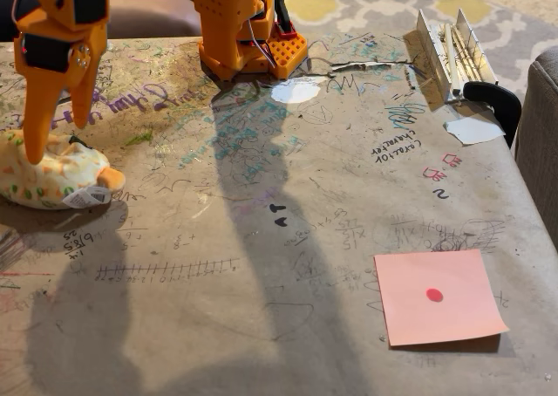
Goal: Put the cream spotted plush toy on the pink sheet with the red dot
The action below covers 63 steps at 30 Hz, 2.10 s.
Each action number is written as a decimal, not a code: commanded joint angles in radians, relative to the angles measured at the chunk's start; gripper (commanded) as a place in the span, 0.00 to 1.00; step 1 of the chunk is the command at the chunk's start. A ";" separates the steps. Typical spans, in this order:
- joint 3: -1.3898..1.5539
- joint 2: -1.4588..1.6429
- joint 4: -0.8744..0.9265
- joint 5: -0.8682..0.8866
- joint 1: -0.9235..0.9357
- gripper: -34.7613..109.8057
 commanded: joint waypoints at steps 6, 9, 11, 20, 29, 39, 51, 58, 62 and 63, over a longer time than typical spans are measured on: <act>-0.097 -0.141 -0.044 -0.018 0.051 0.51; -0.152 -0.184 -0.034 -0.018 0.055 0.51; -0.181 -0.198 -0.034 -0.032 0.057 0.51; -0.278 -0.235 0.091 -0.114 0.041 0.24; -0.052 0.225 0.072 0.021 -0.132 0.24; 0.204 1.285 0.195 0.350 -0.744 0.24; -0.272 1.715 0.607 0.437 -1.207 0.24; -0.221 1.698 0.543 0.417 -1.227 0.24; -0.029 1.644 0.376 0.411 -1.192 0.24; 0.025 1.577 0.287 0.413 -1.177 0.24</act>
